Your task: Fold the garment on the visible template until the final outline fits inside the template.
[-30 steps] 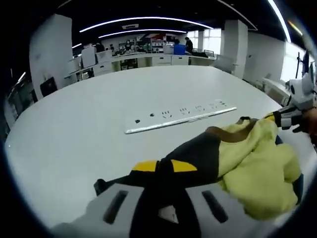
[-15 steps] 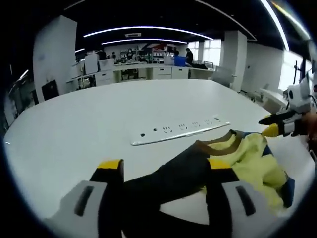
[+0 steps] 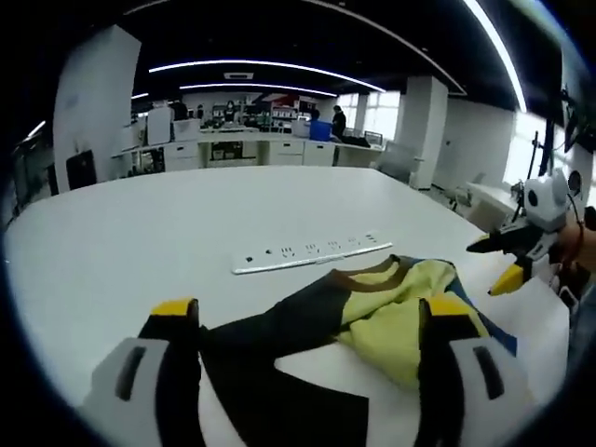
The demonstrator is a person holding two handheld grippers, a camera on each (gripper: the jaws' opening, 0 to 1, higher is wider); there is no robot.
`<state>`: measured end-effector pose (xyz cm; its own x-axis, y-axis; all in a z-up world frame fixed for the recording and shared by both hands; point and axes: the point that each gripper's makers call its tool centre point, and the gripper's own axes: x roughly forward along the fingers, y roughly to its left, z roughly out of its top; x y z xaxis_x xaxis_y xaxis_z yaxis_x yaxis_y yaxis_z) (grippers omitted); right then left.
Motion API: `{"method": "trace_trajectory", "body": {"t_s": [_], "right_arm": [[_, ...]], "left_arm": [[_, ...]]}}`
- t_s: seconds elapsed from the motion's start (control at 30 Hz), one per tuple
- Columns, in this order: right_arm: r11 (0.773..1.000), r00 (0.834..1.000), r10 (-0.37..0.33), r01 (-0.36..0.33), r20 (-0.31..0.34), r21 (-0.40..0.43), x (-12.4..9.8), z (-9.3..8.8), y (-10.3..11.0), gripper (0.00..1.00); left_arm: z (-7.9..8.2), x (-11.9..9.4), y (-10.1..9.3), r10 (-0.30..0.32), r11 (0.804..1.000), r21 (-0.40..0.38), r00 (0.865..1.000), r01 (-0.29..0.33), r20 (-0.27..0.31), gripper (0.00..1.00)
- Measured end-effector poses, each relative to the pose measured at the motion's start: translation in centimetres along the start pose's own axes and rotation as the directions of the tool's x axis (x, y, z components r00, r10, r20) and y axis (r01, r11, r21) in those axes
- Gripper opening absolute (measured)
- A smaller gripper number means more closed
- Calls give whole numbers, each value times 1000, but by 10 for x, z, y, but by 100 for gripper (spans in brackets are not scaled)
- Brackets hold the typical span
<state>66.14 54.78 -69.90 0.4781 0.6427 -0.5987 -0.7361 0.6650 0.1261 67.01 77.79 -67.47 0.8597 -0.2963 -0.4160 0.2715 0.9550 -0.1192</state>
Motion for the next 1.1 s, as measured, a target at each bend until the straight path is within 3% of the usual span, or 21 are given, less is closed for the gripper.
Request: {"method": "trace_trajectory", "body": {"t_s": [0.27, 0.43, 0.67, 0.83, 1.1], "right_arm": [[998, 998, 62, -63, -20, -12, -23, -16, 29, 84], [998, 997, 67, -68, -40, -5, -35, -32, 39, 83], [1000, 998, 20, -19, -56, 17, -53, -49, 42, 74], [996, 993, -76, 79, -89, 36, -65, -65, 34, 66], [989, 985, -117, 127, -124, 79, -70, -89, 38, 59]], "left_arm": [[-2, -27, -11, -26, 1000, -10, 1000, 27, 11, 99], [-3, -46, -19, -42, 999, 0, 999, 42, 18, 99], [-7, -68, -28, -57, 998, 6, 998, 57, 25, 99], [-8, -84, -33, -60, 998, 11, 997, 59, 39, 98], [-10, -104, -39, -55, 998, 27, 997, 53, 51, 96]]}}
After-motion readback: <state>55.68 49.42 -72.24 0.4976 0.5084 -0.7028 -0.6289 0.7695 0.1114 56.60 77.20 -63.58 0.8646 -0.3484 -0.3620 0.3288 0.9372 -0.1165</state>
